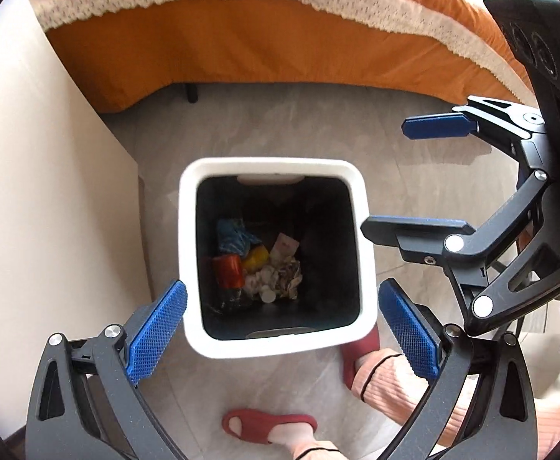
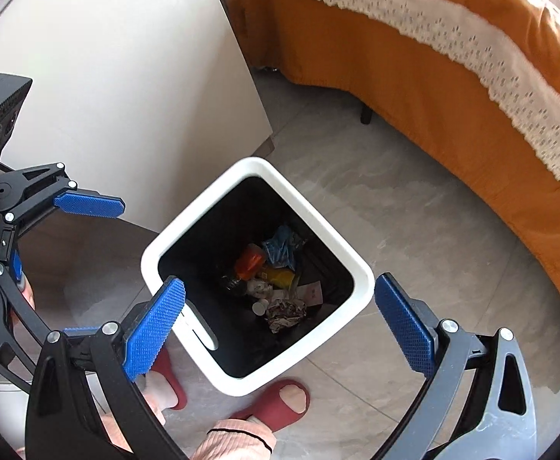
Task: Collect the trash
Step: 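Move both open tools back toward the desk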
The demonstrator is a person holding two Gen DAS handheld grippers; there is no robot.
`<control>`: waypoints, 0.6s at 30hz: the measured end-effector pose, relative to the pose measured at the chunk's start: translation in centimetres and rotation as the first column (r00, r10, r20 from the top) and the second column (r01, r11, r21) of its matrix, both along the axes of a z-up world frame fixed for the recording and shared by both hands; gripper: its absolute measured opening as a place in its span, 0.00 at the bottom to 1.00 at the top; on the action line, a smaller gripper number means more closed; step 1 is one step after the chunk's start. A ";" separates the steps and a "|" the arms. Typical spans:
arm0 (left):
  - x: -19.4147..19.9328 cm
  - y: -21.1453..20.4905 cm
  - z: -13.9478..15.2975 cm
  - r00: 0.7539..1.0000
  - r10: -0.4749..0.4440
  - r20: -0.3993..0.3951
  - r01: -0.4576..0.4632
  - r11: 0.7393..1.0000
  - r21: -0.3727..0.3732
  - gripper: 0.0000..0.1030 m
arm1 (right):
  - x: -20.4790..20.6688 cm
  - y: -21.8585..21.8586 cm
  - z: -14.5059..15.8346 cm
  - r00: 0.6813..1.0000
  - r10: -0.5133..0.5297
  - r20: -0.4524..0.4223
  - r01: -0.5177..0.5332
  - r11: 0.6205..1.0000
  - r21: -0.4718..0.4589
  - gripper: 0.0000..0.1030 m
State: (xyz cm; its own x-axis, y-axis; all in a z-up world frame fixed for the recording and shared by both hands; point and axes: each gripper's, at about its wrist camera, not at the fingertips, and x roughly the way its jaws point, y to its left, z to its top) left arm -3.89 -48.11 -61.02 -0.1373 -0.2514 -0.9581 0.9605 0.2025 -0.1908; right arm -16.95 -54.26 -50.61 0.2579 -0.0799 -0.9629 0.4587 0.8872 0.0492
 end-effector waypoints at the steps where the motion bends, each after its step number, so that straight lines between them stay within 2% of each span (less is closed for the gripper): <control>1: 0.1 0.2 1.1 1.000 0.007 0.003 -0.007 1.000 -0.009 0.95 | 0.0 0.1 0.6 1.000 0.001 0.001 -0.001 1.000 -0.003 0.96; 11: 0.3 1.3 11.1 0.998 0.024 0.057 -0.019 0.995 -0.095 0.95 | 0.1 1.6 9.8 0.995 -0.056 0.079 0.057 0.998 -0.013 0.96; 14: 0.4 2.1 14.4 0.996 0.050 0.073 -0.040 0.990 -0.133 0.95 | -0.1 2.1 13.0 0.987 -0.091 0.130 0.090 0.996 0.013 0.96; 18: 0.3 3.3 19.1 0.991 0.085 0.100 -0.065 0.980 -0.187 0.95 | 0.0 3.6 18.2 0.976 -0.107 0.189 0.111 0.994 -0.015 0.96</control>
State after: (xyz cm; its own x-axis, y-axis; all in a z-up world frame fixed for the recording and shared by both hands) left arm -3.62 -44.85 -41.94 -0.0111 -0.4295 -0.9030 0.9608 0.2457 -0.1287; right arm -16.98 -50.67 -32.43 0.4219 -0.1414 -0.8955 0.5375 0.8345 0.1214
